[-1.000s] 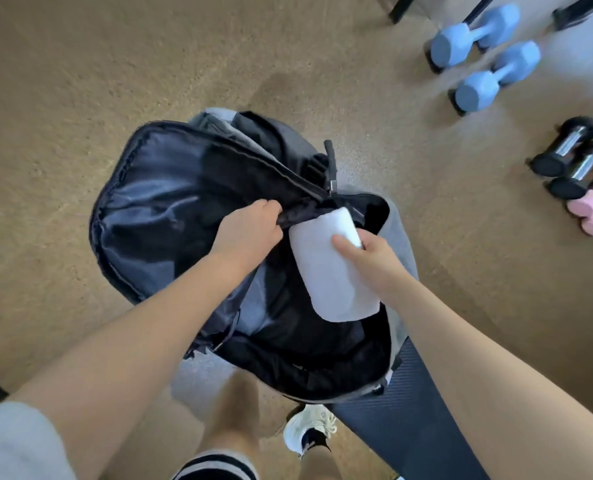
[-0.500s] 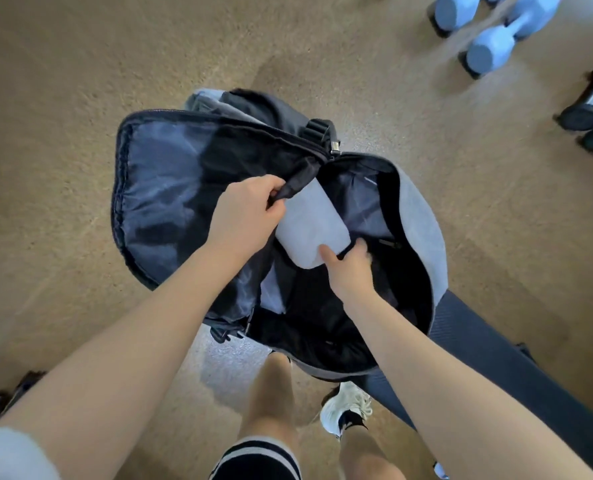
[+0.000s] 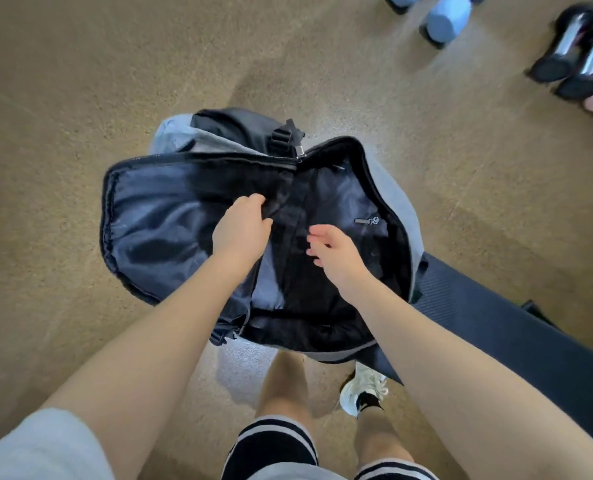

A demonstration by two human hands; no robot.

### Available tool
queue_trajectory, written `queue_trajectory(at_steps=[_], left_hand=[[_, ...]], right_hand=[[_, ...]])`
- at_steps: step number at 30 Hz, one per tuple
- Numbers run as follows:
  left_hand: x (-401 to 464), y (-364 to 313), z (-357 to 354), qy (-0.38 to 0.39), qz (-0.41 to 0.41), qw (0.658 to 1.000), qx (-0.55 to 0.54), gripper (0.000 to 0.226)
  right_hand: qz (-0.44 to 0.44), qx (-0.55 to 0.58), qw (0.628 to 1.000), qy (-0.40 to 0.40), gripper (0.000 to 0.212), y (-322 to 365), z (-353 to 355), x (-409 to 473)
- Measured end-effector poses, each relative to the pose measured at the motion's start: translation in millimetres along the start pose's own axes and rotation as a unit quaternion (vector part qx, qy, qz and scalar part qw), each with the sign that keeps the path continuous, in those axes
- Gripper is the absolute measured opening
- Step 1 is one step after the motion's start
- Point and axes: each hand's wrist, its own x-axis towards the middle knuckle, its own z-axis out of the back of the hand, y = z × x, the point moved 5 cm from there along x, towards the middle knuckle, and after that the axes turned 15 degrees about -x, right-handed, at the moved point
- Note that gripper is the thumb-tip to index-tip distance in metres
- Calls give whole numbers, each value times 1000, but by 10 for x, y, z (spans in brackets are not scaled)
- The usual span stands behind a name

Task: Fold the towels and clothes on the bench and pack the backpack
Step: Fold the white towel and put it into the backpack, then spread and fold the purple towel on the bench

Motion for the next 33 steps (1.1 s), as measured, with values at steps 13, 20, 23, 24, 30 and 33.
queue_trajectory(at_steps=[13, 20, 23, 24, 30, 33], left_hand=[[-1479, -2082, -1142, 292, -265, 901, 182, 28], [-3211, -2866, -2392, 410, -394, 772, 284, 15], [-4095, -2918, -2983, 442, -424, 744, 267, 24], [-4395, -2926, -3169, 456, -435, 732, 257, 27], [-5818, -2965, -4169, 514, -477, 669, 248, 21], [-6150, -3069, -4617, 501, -494, 659, 265, 24]], right_hand=[[-135, 179, 958, -178, 11, -1659, 1540, -2070], [-167, 271, 897, -306, 27, -3203, 1703, -3579], [-190, 308, 869, -337, 20, -3942, 1629, -4250], [-200, 321, 860, -342, 15, -4194, 1589, -4480], [-234, 364, 805, -407, 16, -5481, 1460, -5702], [-238, 384, 786, -421, 17, -5926, 1505, -6004]])
